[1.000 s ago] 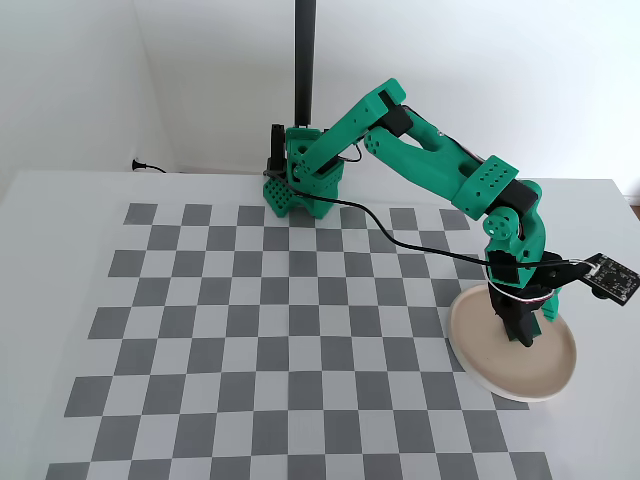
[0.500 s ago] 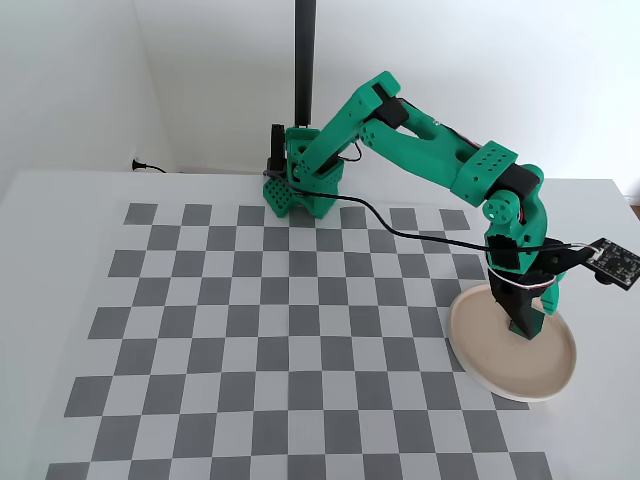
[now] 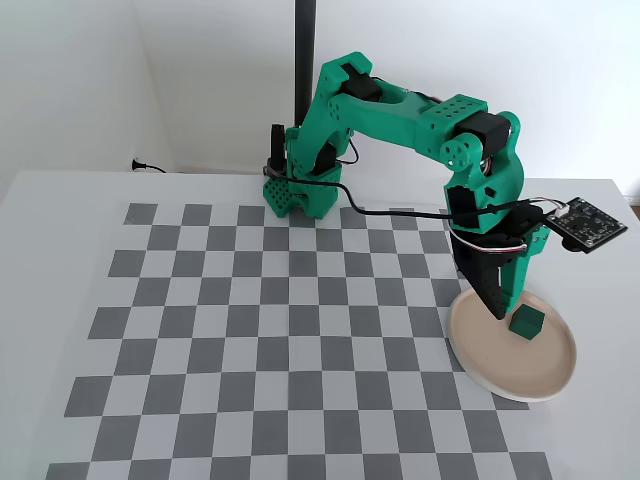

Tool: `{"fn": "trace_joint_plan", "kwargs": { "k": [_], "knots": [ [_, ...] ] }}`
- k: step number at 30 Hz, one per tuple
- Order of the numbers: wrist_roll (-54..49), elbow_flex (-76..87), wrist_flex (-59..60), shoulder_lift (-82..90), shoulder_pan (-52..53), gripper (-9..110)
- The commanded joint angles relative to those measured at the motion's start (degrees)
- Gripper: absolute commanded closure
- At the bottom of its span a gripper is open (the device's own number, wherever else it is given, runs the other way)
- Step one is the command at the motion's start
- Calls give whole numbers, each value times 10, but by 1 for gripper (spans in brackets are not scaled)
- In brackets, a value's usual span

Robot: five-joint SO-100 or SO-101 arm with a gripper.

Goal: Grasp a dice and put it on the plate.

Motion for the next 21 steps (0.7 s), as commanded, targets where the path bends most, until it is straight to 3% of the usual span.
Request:
{"fn": "trace_joint_plan", "kwargs": {
  "k": [1, 8, 21],
  "knots": [
    [4, -37, 22, 99, 26, 106],
    [-3, 213, -120, 269, 72, 106],
    [16, 541, -248, 519, 149, 106]
  ]
}}
